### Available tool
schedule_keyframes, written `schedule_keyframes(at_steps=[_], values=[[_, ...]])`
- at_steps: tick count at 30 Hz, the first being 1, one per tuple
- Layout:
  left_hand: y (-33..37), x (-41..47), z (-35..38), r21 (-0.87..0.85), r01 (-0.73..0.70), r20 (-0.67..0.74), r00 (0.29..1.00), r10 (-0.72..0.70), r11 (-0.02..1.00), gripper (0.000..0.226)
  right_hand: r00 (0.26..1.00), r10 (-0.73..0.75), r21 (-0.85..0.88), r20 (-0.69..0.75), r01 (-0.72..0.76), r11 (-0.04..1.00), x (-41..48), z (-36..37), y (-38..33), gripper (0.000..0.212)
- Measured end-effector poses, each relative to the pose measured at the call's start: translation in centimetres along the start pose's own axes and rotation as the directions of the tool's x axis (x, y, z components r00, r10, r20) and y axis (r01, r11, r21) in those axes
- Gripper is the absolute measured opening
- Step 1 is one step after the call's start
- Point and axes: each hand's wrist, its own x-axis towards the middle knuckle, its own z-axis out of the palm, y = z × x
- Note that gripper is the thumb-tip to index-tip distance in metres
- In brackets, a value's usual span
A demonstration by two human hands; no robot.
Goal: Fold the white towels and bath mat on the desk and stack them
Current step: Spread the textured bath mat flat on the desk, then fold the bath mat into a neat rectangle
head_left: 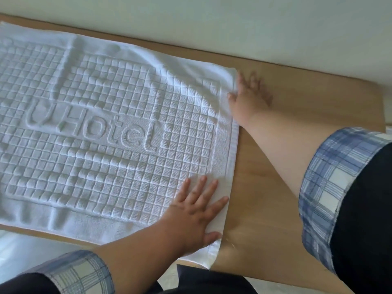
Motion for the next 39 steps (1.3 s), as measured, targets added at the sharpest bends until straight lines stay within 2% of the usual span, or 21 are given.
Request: schedule_keyframes(at_steps=[2, 3, 10, 12, 14, 17, 20, 23, 26, 29, 33, 35, 39], values=[[0.1, 0.1, -0.1, 0.003, 0.006, -0.011, 1.000, -0.006, 1.000, 0.080, 0.972, -0.232, -0.073, 0.018, 0.233, 0.970, -0.2, 0.6, -0.4, 0.060], [0.1, 0.1, -0.1, 0.002, 0.010, -0.014, 1.000, -0.010, 1.000, 0.081, 0.960, -0.274, -0.104, 0.057, 0.279, 0.955, -0.1, 0.8, -0.5, 0.059], [0.0, 0.0, -0.1, -0.011, 0.050, -0.032, 0.998, -0.050, 0.999, 0.083, 0.991, -0.077, -0.154, 0.112, 0.094, 0.984, 0.5, 0.6, -0.2, 0.074], [0.1, 0.0, -0.3, -0.001, 0.071, -0.032, 0.997, -0.071, 0.997, 0.084, 0.995, 0.008, -0.103, 0.104, 0.003, 0.995, -0.3, 0.3, -0.6, 0.079], [0.5, -0.2, -0.5, 0.012, 0.089, -0.027, 0.996, -0.088, 0.996, 0.087, 0.996, 0.063, 0.042, 0.063, -0.066, 0.997, -1.3, -0.1, -1.0, 0.083], [1.4, -0.5, -0.9, -0.099, 0.150, -0.109, 0.981, -0.160, 0.984, 0.082, 0.997, 0.038, 0.176, -0.067, -0.025, 0.984, -3.5, -0.3, -0.7, 0.073], [2.7, -0.4, -1.3, -0.246, 0.223, -0.196, 0.942, -0.274, 0.943, 0.064, 0.997, 0.035, 0.247, -0.065, -0.018, 0.969, -5.7, 0.1, -0.2, 0.054], [3.8, 0.2, -1.8, -0.234, 0.278, -0.131, 0.940, -0.314, 0.932, 0.067, 0.991, 0.127, 0.398, 0.038, -0.131, 0.908, -6.8, 0.2, -0.7, 0.046], [4.4, 1.0, -2.5, -0.135, 0.310, -0.113, 0.939, -0.325, 0.941, 0.066, 0.978, 0.194, 0.401, 0.081, -0.211, 0.891, -6.1, -0.4, -1.7, 0.048], [4.7, 1.3, -3.4, -0.099, 0.294, -0.082, 0.950, -0.302, 0.951, 0.053, 0.981, 0.183, 0.423, 0.060, -0.191, 0.886, -5.4, -0.8, -2.5, 0.061], [4.8, 1.4, -4.5, -0.069, 0.247, 0.050, 0.968, -0.244, 0.967, 0.070, 0.990, 0.127, 0.344, 0.062, -0.140, 0.928, -5.2, -1.0, -2.8, 0.075], [4.6, 1.2, -5.1, -0.122, 0.213, 0.033, 0.977, -0.210, 0.969, 0.070, 0.984, 0.158, 0.410, 0.080, -0.177, 0.895, -4.9, -0.9, -3.1, 0.071], [3.7, 0.1, -6.0, -0.206, 0.194, 0.021, 0.981, -0.194, 0.959, 0.056, 0.951, 0.260, 0.621, 0.170, -0.308, 0.721, -4.9, -0.8, -3.3, 0.042]])
